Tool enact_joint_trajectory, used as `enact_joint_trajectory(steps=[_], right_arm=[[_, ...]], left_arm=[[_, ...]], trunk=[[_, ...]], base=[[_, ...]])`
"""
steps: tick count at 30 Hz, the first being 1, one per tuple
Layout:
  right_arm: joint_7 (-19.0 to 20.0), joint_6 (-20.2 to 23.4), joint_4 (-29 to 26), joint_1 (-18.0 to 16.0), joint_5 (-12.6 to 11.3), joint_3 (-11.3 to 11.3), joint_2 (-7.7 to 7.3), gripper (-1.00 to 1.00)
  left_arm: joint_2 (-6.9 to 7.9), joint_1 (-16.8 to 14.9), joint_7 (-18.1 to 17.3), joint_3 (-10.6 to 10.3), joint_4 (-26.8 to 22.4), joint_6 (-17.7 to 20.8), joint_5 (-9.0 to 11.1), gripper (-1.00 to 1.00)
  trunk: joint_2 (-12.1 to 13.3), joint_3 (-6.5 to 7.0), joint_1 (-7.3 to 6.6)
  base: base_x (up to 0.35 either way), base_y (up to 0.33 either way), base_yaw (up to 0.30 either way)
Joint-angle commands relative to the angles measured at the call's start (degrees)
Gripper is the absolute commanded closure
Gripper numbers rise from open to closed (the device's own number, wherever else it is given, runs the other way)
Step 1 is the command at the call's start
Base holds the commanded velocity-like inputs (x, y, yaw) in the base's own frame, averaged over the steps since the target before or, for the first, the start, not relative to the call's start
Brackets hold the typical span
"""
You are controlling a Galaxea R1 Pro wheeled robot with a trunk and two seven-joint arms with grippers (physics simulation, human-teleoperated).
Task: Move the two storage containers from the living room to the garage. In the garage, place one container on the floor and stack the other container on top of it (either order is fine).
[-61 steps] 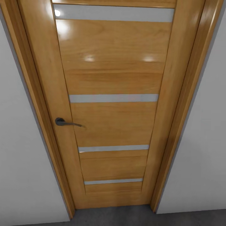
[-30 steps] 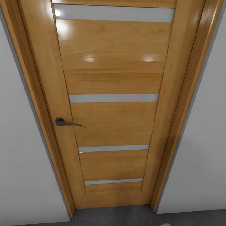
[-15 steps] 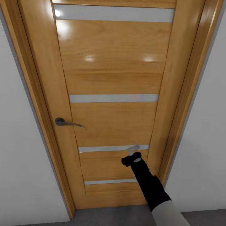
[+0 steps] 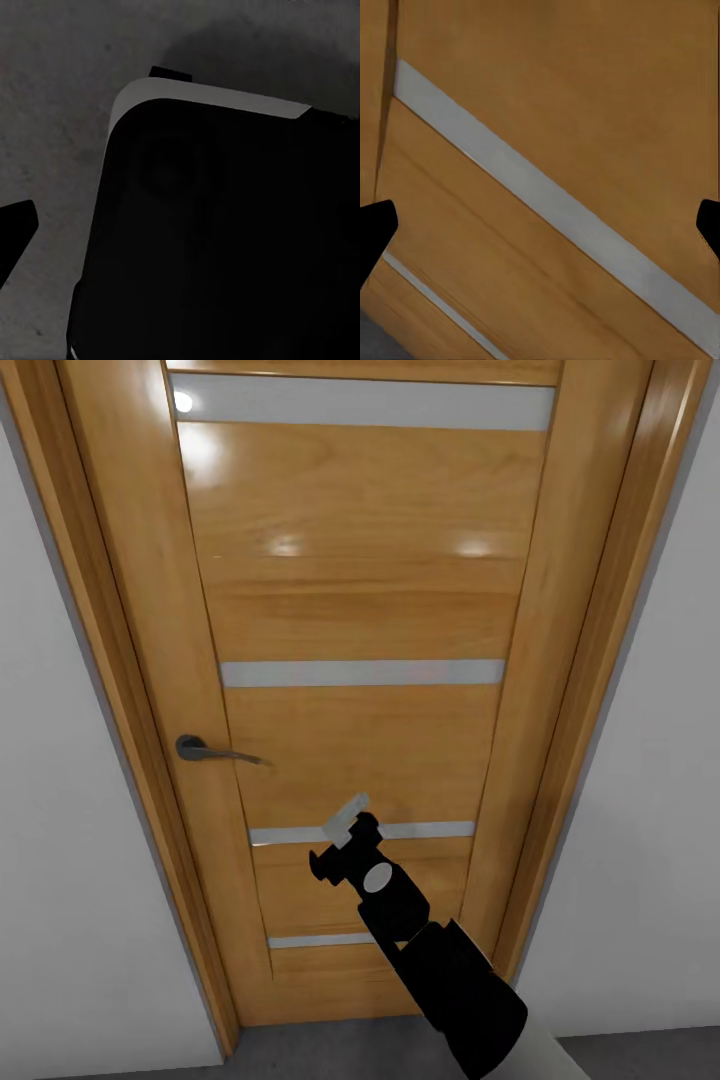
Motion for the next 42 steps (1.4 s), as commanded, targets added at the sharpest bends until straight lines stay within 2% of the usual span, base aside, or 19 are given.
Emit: enact_joint_trajectory(steps=[1, 5, 7, 13, 23, 26, 27, 29, 34, 38, 39, 42], right_arm=[[0.6, 0.3, -0.8, -0.1, 0.6, 0.6, 0.01, -1.00], [0.8, 0.4, -1.5, -0.1, 0.6, 3.2, 0.01, -1.00], [0.8, 0.3, -1.7, -0.1, 0.6, 5.1, 0.01, -1.00], [0.6, -0.4, -1.1, -0.1, 0.4, 6.5, 0.01, -1.00], [0.1, -0.9, -0.9, -0.1, 0.4, 6.3, 0.01, -1.00], [0.0, -1.9, -0.8, -0.1, 0.4, 6.1, 0.01, -1.00], [-0.2, -4.2, -0.1, -0.1, 0.5, 5.5, 0.01, -1.00], [-0.2, -5.6, 1.3, -0.1, 0.5, 4.7, 0.01, -1.00], [-0.8, -9.2, 6.3, -0.1, 0.8, 2.0, 0.01, -1.00], [-1.9, -13.2, 11.0, -1.3, 3.1, 1.6, 0.01, -1.00], [-2.2, -14.9, 14.5, -3.2, 4.3, 1.5, 0.01, -1.00], [-2.5, -17.0, 19.5, -6.4, 5.0, 1.4, 0.01, -1.00]], left_arm=[[-0.03, 0.0, 0.0, 0.3, 0.0, -0.1, 0.4, -1.00], [-0.10, 0.0, 0.0, 0.3, 0.0, -0.1, 0.6, -1.00], [-0.10, 0.0, 0.0, 0.3, 0.0, -0.1, 0.7, -1.00], [-0.01, 0.0, 0.0, 0.1, 0.1, -0.1, 0.7, -1.00], [-0.05, 0.0, 0.0, 0.1, 0.1, -0.1, 0.6, -1.00], [-0.05, 0.0, 0.0, 0.1, 0.1, -0.1, 0.6, -1.00], [-0.05, 0.0, 0.0, 0.1, 0.2, -0.1, 0.6, -1.00], [-0.05, 0.0, 0.0, 0.2, 0.2, -0.1, 0.6, -1.00], [-0.10, 0.0, 0.0, 0.2, 0.2, -0.1, 0.6, -1.00], [-0.09, 0.0, 0.0, 0.2, 0.2, -0.1, 0.6, -1.00], [-0.11, 0.0, 0.0, 0.2, 0.2, -0.1, 0.6, -1.00], [-0.13, 0.0, 0.0, 0.2, 0.2, -0.1, 0.6, -1.00]], trunk=[[0.0, -0.06, 0.00], [0.0, -0.06, 0.00], [0.0, -0.06, 0.00], [0.0, -0.06, 0.00], [0.0, -0.06, 0.00], [0.0, -0.06, 0.00], [0.0, -0.06, 0.00], [0.0, -0.06, 0.00], [0.0, -0.06, 0.00], [0.0, -0.06, 0.00], [0.0, -0.06, 0.00], [0.0, -0.06, 0.00]], base=[[0.000, 0.000, 0.000], [0.000, 0.000, 0.000], [0.000, 0.000, 0.000], [0.101, 0.000, 0.000], [0.279, 0.000, 0.000], [0.147, 0.000, 0.000], [0.038, 0.000, 0.000], [0.022, 0.000, 0.000], [0.007, 0.000, 0.000], [0.001, 0.000, 0.000], [0.000, 0.000, 0.000], [0.000, 0.000, 0.000]])
